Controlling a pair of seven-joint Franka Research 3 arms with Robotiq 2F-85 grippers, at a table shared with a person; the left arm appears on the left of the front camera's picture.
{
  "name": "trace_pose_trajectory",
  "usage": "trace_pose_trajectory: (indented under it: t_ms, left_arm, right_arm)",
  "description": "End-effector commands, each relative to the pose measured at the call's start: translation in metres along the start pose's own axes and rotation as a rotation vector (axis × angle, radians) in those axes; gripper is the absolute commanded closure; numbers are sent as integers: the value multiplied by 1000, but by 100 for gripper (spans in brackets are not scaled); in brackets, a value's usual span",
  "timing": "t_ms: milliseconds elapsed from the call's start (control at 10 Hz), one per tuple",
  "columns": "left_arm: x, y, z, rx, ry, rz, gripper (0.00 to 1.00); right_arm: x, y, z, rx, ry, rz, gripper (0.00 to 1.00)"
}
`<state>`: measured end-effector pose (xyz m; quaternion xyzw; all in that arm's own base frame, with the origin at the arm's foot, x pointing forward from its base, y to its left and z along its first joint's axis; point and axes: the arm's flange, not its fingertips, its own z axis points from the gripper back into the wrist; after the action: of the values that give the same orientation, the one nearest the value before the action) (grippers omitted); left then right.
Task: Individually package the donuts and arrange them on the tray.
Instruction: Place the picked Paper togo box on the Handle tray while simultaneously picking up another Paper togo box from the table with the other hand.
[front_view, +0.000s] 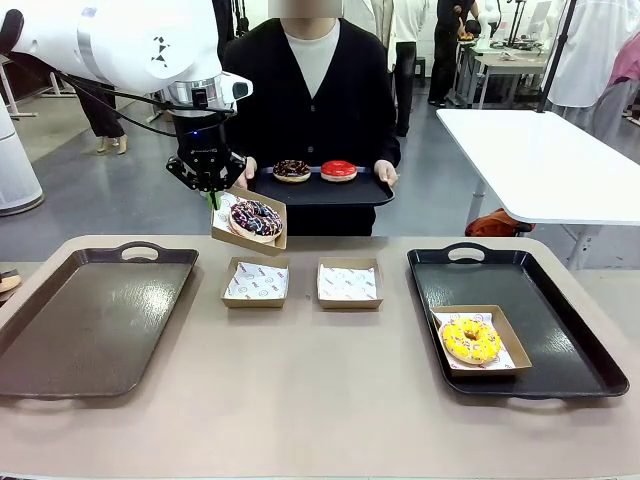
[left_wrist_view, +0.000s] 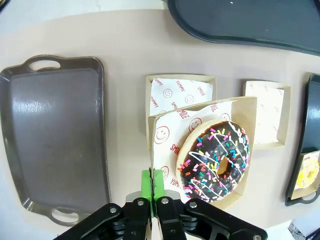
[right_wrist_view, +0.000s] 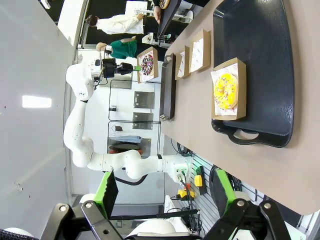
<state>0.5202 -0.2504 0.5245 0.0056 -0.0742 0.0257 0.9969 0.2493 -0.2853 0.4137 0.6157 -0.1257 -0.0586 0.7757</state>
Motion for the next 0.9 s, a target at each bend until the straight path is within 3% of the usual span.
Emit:
trace_pose_trajectory:
  t_ms: [0, 500, 800]
  left_arm:
    - [-5, 4, 3, 6, -4, 3, 100]
    - [0, 0, 0, 0, 0, 0, 99]
    - [-12, 41, 23, -110, 38, -40, 99]
  right_arm:
    - [-1, 0, 1, 8, -4, -12, 0]
    - [0, 0, 0, 0, 0, 0, 0]
    - [30, 43, -43, -175, 125, 38, 0]
